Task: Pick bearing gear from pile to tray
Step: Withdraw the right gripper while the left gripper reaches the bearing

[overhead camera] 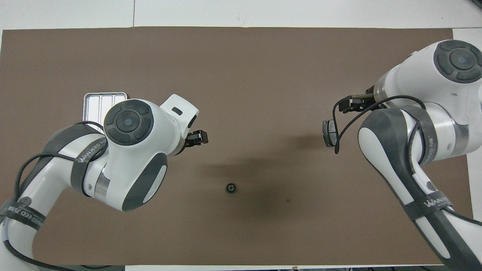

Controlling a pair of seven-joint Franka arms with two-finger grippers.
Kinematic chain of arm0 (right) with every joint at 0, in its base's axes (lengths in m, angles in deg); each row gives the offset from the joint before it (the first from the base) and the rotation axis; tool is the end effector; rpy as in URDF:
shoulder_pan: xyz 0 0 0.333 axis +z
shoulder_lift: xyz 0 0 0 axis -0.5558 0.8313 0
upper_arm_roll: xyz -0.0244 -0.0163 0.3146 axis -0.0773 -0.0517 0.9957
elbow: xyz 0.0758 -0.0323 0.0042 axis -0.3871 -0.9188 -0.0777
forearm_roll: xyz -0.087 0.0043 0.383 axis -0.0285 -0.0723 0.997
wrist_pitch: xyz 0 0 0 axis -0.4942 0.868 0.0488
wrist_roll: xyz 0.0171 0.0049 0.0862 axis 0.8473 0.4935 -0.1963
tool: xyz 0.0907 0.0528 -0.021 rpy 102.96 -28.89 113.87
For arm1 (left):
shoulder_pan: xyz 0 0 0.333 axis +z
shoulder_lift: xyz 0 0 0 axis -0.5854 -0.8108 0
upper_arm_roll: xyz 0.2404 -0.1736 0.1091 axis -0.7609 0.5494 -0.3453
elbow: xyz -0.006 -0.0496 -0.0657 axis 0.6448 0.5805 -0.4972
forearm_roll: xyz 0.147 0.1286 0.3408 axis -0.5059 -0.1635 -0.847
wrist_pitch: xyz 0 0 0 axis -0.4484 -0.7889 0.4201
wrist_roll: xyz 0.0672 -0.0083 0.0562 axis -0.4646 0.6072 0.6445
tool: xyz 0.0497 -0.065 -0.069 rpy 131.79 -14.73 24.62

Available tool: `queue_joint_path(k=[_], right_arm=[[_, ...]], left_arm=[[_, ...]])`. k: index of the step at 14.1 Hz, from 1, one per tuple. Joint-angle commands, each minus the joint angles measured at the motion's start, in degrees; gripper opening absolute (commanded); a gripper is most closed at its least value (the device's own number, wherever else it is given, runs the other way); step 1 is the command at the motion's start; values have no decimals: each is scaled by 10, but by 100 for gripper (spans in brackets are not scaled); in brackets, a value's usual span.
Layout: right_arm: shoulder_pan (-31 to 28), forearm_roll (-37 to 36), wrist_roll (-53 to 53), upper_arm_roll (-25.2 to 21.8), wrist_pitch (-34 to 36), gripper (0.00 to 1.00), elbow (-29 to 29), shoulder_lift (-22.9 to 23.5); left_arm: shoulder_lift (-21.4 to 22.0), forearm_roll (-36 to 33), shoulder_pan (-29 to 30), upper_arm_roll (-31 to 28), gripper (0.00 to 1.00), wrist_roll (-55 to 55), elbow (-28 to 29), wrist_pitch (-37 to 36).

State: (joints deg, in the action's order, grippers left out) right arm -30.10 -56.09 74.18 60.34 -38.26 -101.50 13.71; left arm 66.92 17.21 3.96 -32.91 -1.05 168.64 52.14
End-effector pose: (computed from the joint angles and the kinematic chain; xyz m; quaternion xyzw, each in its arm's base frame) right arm 0.5984 0.0709 0.4542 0.9995 -0.0188 0.0088 0.0238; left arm 0.4851 -0.2913 0.4338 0.9989 0.0464 0.0027 0.0027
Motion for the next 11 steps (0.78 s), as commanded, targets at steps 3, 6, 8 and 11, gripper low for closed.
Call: queue_joint_path(k=[3,6,8,11], right_arm=[[-50,-14,-10,7,-29,100,-1,37],[-68,-29,-12,7,-78,100,-1,76],[-82,-37,-17,8,-115,100,-1,97],[-91,-37,-22,8,-136,100,4,114]], left_arm=[[29,-4,-43,-8,100,37,83,84],[-3,-2,-60,-8,100,51,85,120],[-16,-2,-79,-8,100,72,86,123],[-18,-2,-114,-8,100,101,114,157]])
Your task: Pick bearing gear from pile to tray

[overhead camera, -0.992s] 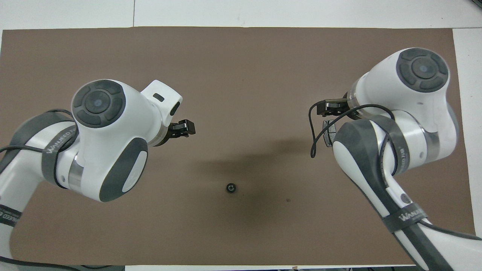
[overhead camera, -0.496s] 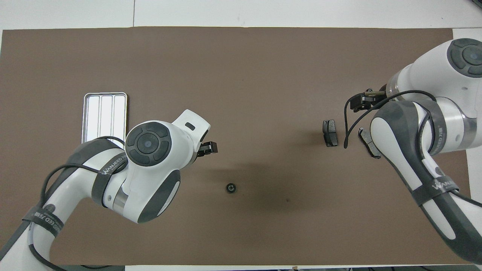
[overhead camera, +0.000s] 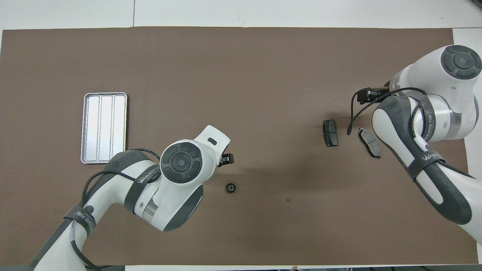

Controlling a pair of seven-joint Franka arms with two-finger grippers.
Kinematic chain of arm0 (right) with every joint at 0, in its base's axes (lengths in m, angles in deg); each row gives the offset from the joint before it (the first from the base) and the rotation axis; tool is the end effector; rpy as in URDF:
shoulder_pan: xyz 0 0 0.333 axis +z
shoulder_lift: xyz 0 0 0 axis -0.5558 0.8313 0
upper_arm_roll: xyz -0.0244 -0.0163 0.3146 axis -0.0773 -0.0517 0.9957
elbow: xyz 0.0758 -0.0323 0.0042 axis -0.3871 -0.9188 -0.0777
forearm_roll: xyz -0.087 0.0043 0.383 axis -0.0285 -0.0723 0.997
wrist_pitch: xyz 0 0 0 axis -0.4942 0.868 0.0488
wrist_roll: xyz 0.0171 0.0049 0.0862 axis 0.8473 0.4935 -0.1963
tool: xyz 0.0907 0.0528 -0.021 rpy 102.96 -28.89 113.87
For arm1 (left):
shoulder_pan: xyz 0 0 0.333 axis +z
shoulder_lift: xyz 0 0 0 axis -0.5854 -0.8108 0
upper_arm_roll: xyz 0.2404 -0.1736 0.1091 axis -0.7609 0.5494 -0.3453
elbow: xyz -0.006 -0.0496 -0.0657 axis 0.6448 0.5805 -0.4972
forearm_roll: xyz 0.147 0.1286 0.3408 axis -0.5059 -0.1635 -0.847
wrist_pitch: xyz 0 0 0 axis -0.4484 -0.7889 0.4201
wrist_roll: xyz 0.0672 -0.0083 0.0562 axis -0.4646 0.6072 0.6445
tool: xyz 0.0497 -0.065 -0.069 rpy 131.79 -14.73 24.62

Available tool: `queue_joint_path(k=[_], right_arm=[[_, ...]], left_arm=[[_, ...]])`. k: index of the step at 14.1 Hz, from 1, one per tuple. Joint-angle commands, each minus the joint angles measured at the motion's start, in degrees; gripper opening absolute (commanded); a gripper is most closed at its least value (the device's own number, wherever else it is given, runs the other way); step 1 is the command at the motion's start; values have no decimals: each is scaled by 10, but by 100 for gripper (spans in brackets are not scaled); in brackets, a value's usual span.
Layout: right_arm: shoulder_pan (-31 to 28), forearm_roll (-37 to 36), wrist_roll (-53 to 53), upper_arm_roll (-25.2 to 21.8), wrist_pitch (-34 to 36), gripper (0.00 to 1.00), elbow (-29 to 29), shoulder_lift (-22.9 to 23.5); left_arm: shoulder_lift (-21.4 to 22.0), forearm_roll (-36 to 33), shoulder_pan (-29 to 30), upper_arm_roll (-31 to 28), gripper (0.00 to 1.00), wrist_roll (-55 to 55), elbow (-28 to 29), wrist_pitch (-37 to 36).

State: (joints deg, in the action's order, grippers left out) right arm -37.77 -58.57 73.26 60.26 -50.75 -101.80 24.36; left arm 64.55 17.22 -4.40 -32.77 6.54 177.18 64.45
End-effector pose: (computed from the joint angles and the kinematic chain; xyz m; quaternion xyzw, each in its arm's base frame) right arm 0.6377 -0.0116 0.3561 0.9973 -0.0618 0.0214 0.0324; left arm 0.4281 -0.3526 0.3619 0.9991 0.0387 0.0116 0.0109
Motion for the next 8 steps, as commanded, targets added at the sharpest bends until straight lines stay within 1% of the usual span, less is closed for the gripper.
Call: queue_joint_path(k=[1,6,8], right_arm=[[-15,-12,-13,8,-20,100,9,15],[-27,-22,-13,8,-21,100,93,101],[-27,-20,-13,8,-20,100,107,116]], left_arm=[[2,-3,-40,-9,100,34,36,45],[-17,-3,-75,-9,100,74,45,57],[-16,-3,-85,-9,100,83,47,57]])
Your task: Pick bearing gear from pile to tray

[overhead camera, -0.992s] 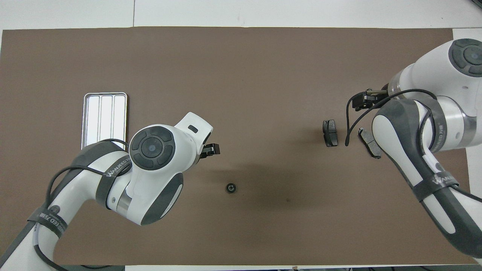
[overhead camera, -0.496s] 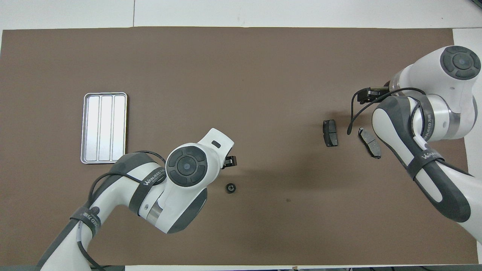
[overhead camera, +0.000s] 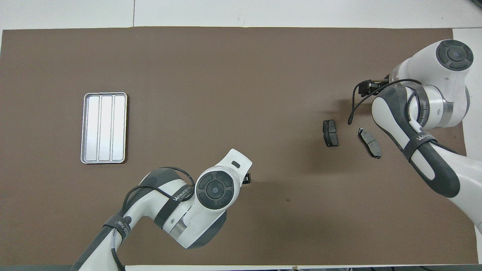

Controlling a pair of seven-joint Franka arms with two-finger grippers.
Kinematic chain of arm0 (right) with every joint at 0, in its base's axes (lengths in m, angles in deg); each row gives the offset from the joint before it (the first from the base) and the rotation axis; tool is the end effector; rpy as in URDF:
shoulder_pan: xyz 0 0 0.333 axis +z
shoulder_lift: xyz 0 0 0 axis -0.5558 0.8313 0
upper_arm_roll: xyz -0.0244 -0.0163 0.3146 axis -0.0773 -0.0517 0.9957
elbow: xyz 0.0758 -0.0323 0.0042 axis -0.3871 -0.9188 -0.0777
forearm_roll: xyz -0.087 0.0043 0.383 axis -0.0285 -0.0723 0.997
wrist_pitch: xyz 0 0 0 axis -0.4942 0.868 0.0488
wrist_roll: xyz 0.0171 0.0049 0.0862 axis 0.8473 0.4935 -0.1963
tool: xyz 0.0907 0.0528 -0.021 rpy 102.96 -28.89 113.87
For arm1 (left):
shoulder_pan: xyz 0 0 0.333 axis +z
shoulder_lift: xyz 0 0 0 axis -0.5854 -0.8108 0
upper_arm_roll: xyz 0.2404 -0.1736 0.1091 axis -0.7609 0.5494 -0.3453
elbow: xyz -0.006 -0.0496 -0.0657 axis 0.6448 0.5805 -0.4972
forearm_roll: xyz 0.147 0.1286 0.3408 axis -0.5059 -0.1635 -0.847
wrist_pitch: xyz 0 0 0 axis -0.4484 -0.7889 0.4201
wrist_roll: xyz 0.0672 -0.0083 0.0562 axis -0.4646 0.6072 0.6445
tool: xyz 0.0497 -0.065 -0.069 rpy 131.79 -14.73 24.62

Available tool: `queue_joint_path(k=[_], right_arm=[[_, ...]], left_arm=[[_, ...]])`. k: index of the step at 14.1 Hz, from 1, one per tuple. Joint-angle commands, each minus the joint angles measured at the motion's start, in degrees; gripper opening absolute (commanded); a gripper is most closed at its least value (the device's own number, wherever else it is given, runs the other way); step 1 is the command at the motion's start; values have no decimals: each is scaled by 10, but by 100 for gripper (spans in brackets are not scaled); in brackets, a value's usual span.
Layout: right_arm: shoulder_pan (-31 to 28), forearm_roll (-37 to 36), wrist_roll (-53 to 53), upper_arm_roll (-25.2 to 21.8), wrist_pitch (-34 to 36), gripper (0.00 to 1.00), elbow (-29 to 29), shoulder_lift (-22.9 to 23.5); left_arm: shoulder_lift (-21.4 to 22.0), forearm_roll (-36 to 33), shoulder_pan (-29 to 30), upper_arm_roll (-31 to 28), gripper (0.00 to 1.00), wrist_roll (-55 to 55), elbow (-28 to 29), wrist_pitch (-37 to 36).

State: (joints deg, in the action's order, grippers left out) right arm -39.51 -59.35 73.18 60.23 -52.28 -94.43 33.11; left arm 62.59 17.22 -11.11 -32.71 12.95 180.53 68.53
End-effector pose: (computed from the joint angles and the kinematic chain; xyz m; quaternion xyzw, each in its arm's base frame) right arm 0.6729 -0.0344 0.3170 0.9965 -0.0733 0.0224 0.0332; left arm 0.3771 -0.3937 0.3241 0.9994 0.0356 0.0033 0.0040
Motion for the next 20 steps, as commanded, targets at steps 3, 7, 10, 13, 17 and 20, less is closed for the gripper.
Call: queue_joint_path(k=[3,7,10,13,17,20], right_arm=[[-8,-3,1,9,-11,100,36,42],[-7,3,22,9,-20,100,36,52],[-3,6,54,9,-16,99,39,57],[-1,7,75,9,-19,96,50,60],[-4,7,75,9,-36,96,50,69],[-5,6,75,8,-43,91,49,69]], left_arm=[[5,-3,-27,-10,100,25,24,17],[13,-3,-39,-10,100,26,66,64],[12,-3,-43,-10,100,26,73,70],[11,-3,-48,-10,100,26,73,72],[5,-3,-48,-10,99,25,76,82],[2,-3,-48,-10,99,24,75,85]])
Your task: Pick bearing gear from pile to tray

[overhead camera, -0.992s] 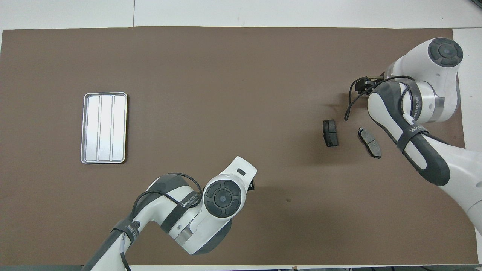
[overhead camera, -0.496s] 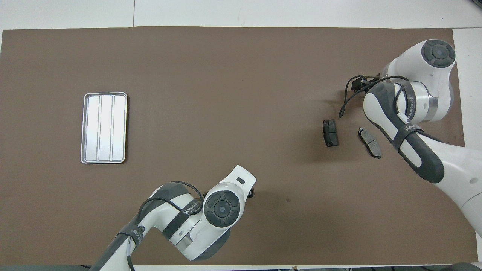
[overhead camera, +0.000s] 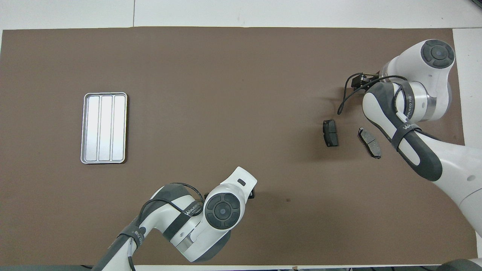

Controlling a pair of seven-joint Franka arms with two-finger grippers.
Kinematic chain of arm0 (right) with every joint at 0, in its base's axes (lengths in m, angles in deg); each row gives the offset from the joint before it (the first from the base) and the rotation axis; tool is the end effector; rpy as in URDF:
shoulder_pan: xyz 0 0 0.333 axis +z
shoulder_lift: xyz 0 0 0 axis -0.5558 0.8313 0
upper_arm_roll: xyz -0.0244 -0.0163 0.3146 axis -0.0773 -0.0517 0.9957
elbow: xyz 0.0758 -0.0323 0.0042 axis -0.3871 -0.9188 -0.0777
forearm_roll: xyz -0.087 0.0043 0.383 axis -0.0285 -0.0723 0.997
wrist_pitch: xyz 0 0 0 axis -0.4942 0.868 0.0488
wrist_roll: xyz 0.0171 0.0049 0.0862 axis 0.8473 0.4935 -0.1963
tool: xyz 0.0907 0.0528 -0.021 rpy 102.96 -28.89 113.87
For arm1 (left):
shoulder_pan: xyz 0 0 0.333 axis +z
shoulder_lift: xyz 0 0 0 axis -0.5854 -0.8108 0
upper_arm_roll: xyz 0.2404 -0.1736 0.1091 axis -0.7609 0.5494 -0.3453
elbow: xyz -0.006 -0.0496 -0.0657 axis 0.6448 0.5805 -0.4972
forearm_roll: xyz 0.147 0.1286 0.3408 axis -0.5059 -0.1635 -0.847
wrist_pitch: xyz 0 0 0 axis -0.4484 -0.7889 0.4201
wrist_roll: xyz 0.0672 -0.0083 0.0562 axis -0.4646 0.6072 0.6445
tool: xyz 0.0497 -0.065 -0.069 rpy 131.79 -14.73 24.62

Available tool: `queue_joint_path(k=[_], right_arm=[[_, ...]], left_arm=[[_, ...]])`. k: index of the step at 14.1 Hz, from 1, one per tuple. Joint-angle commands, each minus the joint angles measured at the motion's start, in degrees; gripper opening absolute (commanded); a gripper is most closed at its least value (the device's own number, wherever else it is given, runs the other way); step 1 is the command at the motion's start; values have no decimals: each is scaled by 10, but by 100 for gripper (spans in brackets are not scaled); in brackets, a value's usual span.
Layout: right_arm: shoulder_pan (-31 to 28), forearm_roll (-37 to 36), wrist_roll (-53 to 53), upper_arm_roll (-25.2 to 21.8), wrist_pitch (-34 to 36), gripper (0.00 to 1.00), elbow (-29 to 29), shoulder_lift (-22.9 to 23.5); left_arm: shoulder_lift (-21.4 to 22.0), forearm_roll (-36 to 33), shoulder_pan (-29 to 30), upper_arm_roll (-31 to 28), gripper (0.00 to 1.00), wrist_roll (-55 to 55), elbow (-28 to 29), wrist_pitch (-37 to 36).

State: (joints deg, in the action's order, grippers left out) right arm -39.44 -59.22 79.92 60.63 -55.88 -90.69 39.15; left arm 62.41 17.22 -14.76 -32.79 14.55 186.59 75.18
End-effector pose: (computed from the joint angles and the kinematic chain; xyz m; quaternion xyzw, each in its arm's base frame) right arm 0.6931 -0.0301 0.2805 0.9908 -0.1284 0.0351 0.0229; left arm 0.3373 -0.3991 0.2893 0.9998 0.0186 0.0056 0.0068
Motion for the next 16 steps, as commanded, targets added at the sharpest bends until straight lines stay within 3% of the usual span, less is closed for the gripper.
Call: queue_joint_path(k=[1,3,5,8,10,13,16], right_arm=[[-7,5,6,5,-5,86,13,9],[-7,6,6,5,-2,78,13,9],[-8,6,6,5,-2,68,13,9],[-9,6,6,5,-1,55,13,9],[-9,6,6,5,0,40,13,9],[-10,6,6,5,2,25,13,8],[-10,5,6,5,4,0,12,8]], left_arm=[[4,-3,-12,-11,99,6,14,19],[3,-4,-12,-12,91,4,12,19],[3,-6,-11,-12,74,4,9,18],[-1,-10,-11,-13,36,3,4,15],[-3,-19,-11,-13,21,1,-5,8],[-5,-46,-7,-13,14,-2,-29,-23],[4,-46,9,-15,13,-11,-56,-50]])
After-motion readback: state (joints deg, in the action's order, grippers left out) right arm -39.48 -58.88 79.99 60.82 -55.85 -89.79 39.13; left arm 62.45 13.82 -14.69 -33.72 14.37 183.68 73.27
